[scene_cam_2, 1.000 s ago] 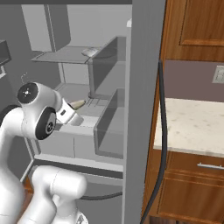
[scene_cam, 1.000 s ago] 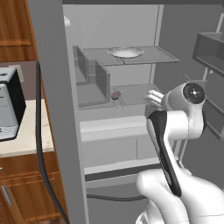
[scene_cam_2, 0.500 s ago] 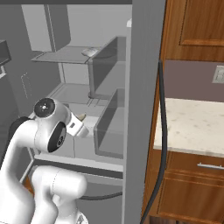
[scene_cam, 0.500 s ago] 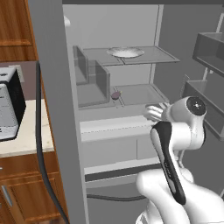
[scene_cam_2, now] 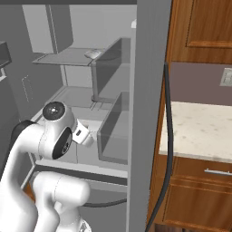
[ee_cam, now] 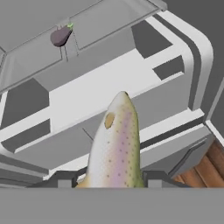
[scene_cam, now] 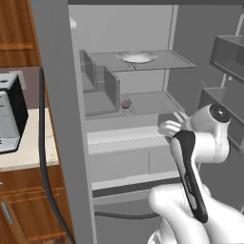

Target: Transport the fish from the fridge to the microwave and turn on the microwave.

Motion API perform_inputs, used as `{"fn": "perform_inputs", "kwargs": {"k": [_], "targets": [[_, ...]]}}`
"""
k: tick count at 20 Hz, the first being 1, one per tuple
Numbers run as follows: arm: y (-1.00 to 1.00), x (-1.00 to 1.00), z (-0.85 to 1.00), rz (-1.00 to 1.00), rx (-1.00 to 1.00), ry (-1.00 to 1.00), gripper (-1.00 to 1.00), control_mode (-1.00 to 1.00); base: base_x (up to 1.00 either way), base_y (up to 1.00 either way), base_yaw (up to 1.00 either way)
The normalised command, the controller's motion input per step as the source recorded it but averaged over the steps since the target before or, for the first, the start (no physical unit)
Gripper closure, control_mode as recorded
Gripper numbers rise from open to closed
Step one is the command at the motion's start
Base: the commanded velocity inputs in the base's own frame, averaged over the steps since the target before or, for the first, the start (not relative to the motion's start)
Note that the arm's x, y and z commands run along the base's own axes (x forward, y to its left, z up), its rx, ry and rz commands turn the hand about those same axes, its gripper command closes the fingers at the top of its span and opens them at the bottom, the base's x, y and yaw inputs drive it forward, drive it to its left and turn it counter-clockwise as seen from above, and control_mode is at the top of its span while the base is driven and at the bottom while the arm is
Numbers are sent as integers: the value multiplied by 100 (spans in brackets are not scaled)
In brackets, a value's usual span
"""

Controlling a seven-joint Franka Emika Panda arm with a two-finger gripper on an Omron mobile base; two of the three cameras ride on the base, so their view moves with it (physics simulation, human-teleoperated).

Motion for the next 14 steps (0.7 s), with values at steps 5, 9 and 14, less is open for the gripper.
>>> {"fn": "perform_inputs", "kwargs": {"k": [5, 9, 14], "targets": [[0, -36, -31, 0, 0, -3, 100, -100, 0, 0, 0], [0, -24, -33, 0, 0, 0, 100, -100, 0, 0, 0], [0, -18, -34, 0, 0, 0, 100, -100, 0, 0, 0]]}}
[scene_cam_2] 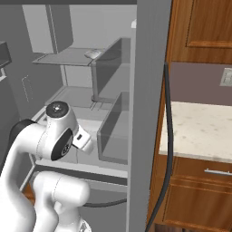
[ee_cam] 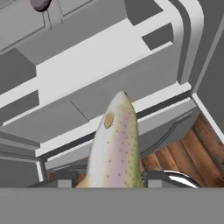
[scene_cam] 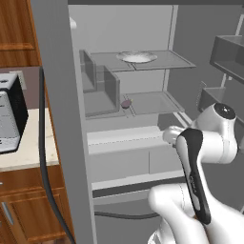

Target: Transport the fish from the fridge to the microwave and turn on the microwave.

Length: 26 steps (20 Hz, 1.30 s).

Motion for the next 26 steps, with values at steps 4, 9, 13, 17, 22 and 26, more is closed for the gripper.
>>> {"fn": "perform_inputs", "kwargs": {"k": [4, 9, 13, 17, 22, 26], "targets": [[0, 0, 0, 0, 0, 0, 100, 100, -54, 12, 0], [0, 0, 0, 0, 0, 0, 100, 100, -51, 4, 0], [0, 0, 0, 0, 0, 0, 100, 100, -52, 0, 5], [0, 0, 0, 0, 0, 0, 100, 100, -57, 0, 17], [0, 0, 0, 0, 0, 0, 100, 100, -53, 5, 22], [0, 0, 0, 0, 0, 0, 100, 100, -43, 5, 26]]}}
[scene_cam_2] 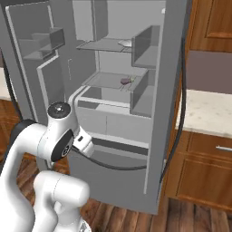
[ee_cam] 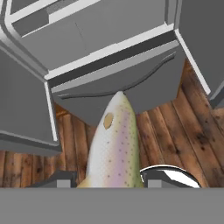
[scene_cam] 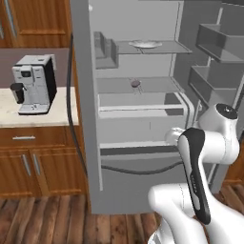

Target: Transport the fish from the fridge to the microwave and turn on the microwave.

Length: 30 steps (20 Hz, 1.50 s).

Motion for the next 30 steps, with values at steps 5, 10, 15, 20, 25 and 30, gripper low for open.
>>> {"fn": "perform_inputs", "kwargs": {"k": [5, 10, 15, 20, 25, 30], "targets": [[0, 0, 0, 0, 0, 0, 100, 100, -28, 18, 28], [0, 0, 0, 0, 0, 0, 100, 100, -17, 31, 32], [0, 0, 0, 0, 0, 0, 100, 100, -12, 37, 35], [0, 0, 0, 0, 0, 0, 100, 100, -5, 45, 35], [0, 0, 0, 0, 0, 0, 100, 100, -7, 36, 36], [0, 0, 0, 0, 0, 0, 100, 100, -12, 27, 38]]}}
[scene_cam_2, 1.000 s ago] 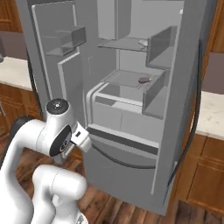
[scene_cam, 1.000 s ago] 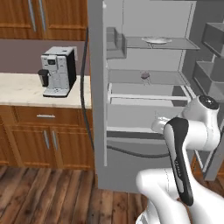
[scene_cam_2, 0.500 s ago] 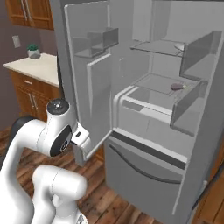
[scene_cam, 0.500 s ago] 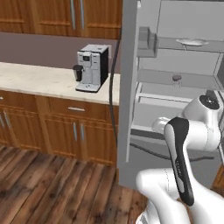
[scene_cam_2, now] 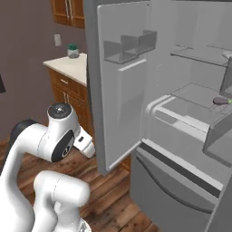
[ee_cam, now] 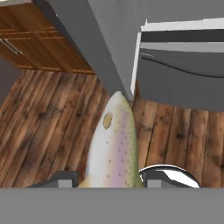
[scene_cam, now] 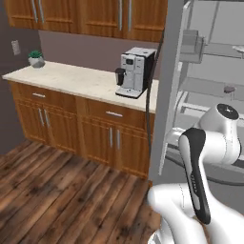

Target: Transport the fish from the fridge to the microwave and turn on the microwave.

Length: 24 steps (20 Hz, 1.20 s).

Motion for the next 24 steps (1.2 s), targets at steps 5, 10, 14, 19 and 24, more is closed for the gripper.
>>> {"fn": "perform_inputs", "kwargs": {"k": [5, 10, 14, 19, 24], "targets": [[0, 0, 0, 0, 0, 0, 100, 100, -18, 17, 39], [0, 0, 0, 0, 0, 0, 100, 100, -15, 15, 42], [0, 0, 0, 0, 0, 0, 100, 100, -1, 11, 66], [0, 0, 0, 0, 0, 0, 100, 100, -2, 1, 77], [0, 0, 0, 0, 0, 0, 100, 100, -3, 0, 76]]}}
